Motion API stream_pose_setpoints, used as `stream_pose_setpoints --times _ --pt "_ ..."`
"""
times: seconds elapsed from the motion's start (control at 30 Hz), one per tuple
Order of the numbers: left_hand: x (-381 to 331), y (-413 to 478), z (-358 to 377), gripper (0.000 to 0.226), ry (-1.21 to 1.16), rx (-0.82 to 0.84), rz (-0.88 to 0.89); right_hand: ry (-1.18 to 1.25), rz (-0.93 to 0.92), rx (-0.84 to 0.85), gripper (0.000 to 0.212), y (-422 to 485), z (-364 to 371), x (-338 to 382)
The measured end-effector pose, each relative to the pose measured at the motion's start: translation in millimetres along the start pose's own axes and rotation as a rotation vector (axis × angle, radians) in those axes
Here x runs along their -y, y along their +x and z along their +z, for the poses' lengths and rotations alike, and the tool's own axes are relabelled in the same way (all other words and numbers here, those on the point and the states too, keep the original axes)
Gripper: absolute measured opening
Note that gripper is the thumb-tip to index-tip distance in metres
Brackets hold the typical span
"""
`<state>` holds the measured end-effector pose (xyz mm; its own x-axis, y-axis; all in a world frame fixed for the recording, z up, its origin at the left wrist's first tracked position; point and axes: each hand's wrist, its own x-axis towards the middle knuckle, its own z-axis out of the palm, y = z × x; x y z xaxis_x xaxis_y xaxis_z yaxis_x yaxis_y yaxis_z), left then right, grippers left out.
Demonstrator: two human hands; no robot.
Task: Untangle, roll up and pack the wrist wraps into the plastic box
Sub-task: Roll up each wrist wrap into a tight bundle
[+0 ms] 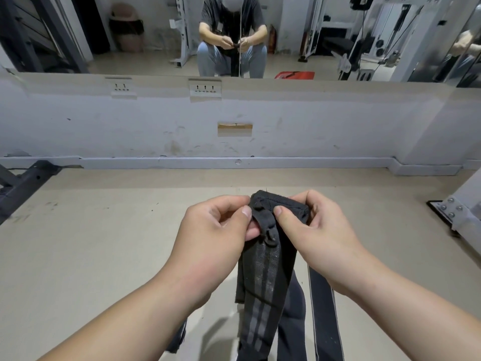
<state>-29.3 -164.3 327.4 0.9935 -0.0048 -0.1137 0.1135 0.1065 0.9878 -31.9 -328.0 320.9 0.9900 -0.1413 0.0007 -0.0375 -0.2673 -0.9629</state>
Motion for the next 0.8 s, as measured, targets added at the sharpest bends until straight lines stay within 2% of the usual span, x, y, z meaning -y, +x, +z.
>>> stream_pose_setpoints --times 0.17,0.37,0.47,0.57,0.63,0.8 --pt "9 3 0 0.010 -0.060 -0.032 0.000 0.080 0.051 0.000 0.028 -4 3 2" --pt "12 2 4 0.009 0.056 -0.060 0.080 0.074 0.054 0.069 0.026 -4 5 1" --pt "13 -2 6 0.012 0.239 -0.028 0.216 0.088 0.061 0.029 0.006 1 4 -3" --pt "19 -5 5 0.026 0.438 0.098 0.330 0.112 0.070 0.017 0.007 4 1 -7" --pt "25 -1 2 0.033 0.542 0.078 0.441 0.142 0.094 0.027 0.010 5 0 -9" --pt "29 5 0 0.011 0.588 -0.030 0.628 0.317 0.156 0.089 0.015 5 0 -8"
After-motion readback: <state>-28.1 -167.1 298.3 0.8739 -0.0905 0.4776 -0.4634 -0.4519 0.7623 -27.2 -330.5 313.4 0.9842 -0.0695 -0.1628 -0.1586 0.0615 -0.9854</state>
